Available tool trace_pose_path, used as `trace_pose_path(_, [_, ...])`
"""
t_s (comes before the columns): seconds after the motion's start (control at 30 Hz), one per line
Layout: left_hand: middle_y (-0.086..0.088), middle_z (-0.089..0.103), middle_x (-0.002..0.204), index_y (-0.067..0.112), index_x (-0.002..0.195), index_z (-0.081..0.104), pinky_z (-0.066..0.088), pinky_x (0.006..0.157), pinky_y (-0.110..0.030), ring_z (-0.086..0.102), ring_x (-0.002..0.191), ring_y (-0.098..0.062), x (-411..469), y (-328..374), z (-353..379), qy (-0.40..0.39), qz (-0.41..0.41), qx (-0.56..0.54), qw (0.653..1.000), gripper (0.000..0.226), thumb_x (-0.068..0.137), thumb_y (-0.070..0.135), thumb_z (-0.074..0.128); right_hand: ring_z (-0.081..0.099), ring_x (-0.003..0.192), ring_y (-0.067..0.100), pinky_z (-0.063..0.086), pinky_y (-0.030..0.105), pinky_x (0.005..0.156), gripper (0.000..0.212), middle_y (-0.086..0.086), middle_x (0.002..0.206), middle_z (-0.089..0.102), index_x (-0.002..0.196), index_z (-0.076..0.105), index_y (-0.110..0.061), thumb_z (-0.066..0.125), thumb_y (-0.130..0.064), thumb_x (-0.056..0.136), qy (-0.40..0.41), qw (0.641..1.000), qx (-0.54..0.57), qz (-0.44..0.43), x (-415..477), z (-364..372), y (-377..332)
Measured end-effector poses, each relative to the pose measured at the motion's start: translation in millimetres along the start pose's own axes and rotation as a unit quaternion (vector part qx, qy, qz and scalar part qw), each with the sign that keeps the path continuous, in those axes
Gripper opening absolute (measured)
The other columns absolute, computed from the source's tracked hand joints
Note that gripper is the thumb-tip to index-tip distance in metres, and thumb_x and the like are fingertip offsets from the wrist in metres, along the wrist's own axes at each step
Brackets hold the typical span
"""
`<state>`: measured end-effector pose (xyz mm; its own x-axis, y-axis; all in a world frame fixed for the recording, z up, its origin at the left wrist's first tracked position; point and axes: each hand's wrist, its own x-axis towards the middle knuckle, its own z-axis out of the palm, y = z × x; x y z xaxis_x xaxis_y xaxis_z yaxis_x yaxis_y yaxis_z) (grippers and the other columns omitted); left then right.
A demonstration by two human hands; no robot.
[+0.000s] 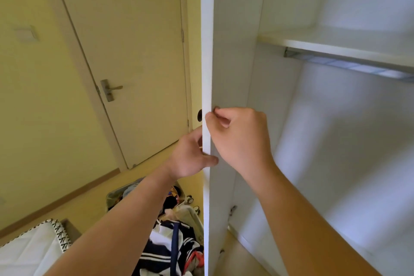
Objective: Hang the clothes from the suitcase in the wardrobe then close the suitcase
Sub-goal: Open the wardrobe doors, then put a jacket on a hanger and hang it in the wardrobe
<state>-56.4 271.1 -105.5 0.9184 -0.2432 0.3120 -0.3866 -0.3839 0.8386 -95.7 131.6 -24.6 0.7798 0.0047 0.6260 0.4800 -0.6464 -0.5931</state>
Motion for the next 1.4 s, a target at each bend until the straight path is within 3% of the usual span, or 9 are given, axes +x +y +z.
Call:
trace_pose_path(0.1, [-0.008,0.065,0.079,0.021,0.091,0.066,0.044,0.061,-0.031,0.056,0.068,-0.012,2,-8,-17,0.009,-0.019,-0.011,1.0,0.04,0.069,-0.009,0.079,0.063,0.064,0.029,0.052,0.033,0.057,0.019,0.009,0.07,0.071,0.087,0.073,-0.001,0.059,-0.014,0.088,-0.051,0.998,0.032,0.019,6,4,-6])
trace_pose_path(0.37, [-0.007,0.071,0.073,0.016,0.078,0.071,0.043,0.063,-0.033,0.055,0.063,-0.015,-2,-41,-59,0.077,-0.106,0.0,0.991,0.016,0.068,0.019,0.083,0.058,0.127,0.011,0.038,-0.002,0.085,0.053,0.002,0.137,0.063,0.145,0.053,-0.02,0.051,-0.01,0.094,-0.207,0.969,0.104,0.085,15,39,-25])
trace_pose_path(0.5, [-0.02,0.069,0.08,0.009,0.08,0.07,0.041,0.061,-0.034,0.051,0.063,-0.016,0,-58,-73,0.137,-0.143,0.004,0.98,0.047,0.057,0.05,0.08,0.052,0.134,0.016,0.041,0.022,0.105,0.065,0.003,0.149,0.052,0.153,0.041,-0.023,0.047,-0.009,0.09,-0.236,0.963,0.099,0.085,23,65,-29])
trace_pose_path(0.63, [-0.028,0.059,0.07,-0.007,0.08,0.065,0.03,0.054,-0.032,0.035,0.053,-0.017,3,-74,-88,0.176,-0.163,-0.001,0.971,0.073,0.054,0.062,0.071,0.059,0.126,0.017,0.042,0.021,0.099,0.069,0.003,0.155,0.045,0.156,0.036,-0.025,0.045,-0.007,0.09,-0.259,0.957,0.1,0.086,31,89,-36])
trace_pose_path(0.83, [-0.029,0.064,0.079,-0.008,0.087,0.064,0.031,0.057,-0.032,0.038,0.058,-0.018,11,-87,-102,0.203,-0.167,0.022,0.965,0.077,0.055,0.062,0.058,0.059,0.125,0.022,0.046,0.031,0.103,0.076,0.005,0.159,0.039,0.159,0.026,-0.029,0.038,0.0,0.09,-0.277,0.95,0.107,0.091,43,118,-42])
trace_pose_path(1.13, [-0.017,0.067,0.075,0.001,0.086,0.066,0.038,0.058,-0.03,0.045,0.057,-0.015,10,-90,-104,0.174,-0.178,0.055,0.967,0.063,0.067,0.062,0.067,0.05,0.136,0.015,0.037,0.017,0.103,0.068,0.0,0.155,0.045,0.156,0.037,-0.026,0.039,-0.002,0.092,-0.216,0.963,0.141,0.079,38,129,-28])
trace_pose_path(1.2, [0.008,0.072,0.088,0.018,0.098,0.07,0.051,0.072,-0.024,0.064,0.074,-0.005,-6,-96,-107,0.142,-0.184,0.08,0.969,0.037,0.081,0.05,0.076,0.057,0.127,0.008,0.043,0.018,0.106,0.058,-0.005,0.146,0.055,0.149,0.048,-0.024,0.043,-0.004,0.095,-0.164,0.967,0.173,0.087,22,127,-21])
trace_pose_path(1.3, [0.014,0.069,0.108,0.023,0.126,0.065,0.05,0.086,-0.015,0.067,0.096,-0.002,-49,-118,-116,0.145,-0.213,0.104,0.96,0.045,0.087,0.043,0.076,0.067,0.109,0.001,0.05,0.013,0.094,0.031,-0.01,0.119,0.072,0.125,0.07,-0.019,0.056,-0.011,0.099,-0.113,0.974,0.188,0.046,-12,130,-16])
trace_pose_path(1.4, [0.01,0.072,0.104,0.022,0.116,0.071,0.055,0.088,-0.022,0.067,0.095,-0.006,-113,-160,-117,0.18,-0.327,0.126,0.919,0.024,0.094,0.03,0.068,0.069,0.095,-0.001,0.053,0.011,0.081,0.018,-0.014,0.101,0.075,0.11,0.075,-0.02,0.062,-0.02,0.098,-0.226,0.961,0.159,-0.002,-42,162,-21])
